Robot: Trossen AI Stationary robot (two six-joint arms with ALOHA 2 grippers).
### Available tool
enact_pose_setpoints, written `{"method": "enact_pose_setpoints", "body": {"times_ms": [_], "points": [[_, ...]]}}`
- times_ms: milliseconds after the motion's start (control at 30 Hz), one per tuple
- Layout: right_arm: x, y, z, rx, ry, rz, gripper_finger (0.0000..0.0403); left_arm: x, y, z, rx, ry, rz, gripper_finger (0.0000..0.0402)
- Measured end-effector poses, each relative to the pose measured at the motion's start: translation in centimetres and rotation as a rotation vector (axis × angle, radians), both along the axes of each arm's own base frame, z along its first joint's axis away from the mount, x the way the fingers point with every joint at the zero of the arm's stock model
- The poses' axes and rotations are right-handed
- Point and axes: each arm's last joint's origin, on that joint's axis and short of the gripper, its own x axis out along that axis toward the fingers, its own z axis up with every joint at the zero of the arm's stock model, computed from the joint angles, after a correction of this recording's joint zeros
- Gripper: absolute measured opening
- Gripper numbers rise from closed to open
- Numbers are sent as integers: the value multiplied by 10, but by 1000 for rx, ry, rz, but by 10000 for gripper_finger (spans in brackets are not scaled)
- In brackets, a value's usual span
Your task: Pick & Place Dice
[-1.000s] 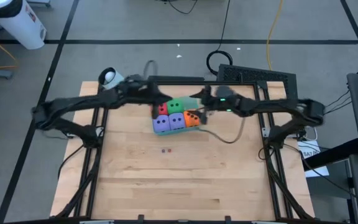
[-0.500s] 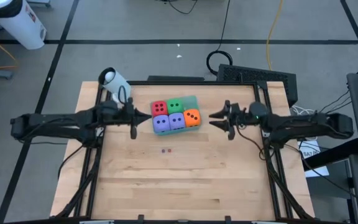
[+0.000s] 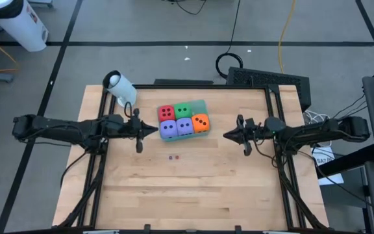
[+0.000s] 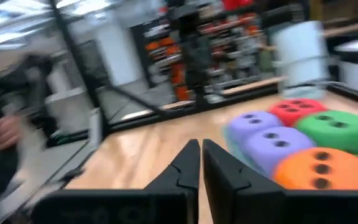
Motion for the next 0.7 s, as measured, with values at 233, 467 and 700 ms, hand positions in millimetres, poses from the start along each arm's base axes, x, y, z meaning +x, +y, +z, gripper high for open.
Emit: {"method": "enact_pose_setpoints", "body": {"times_ms": [233, 467, 700], "points": [[-4, 2, 6, -2, -34, 77, 2, -12, 2, 10, 51, -44, 79, 6], [-27, -8, 18, -1, -50, 10, 1, -64, 3, 25, 39, -151, 186, 3], [-47, -9, 21, 0, -28, -151, 0, -79, 2, 11, -12, -226, 197, 2]]}}
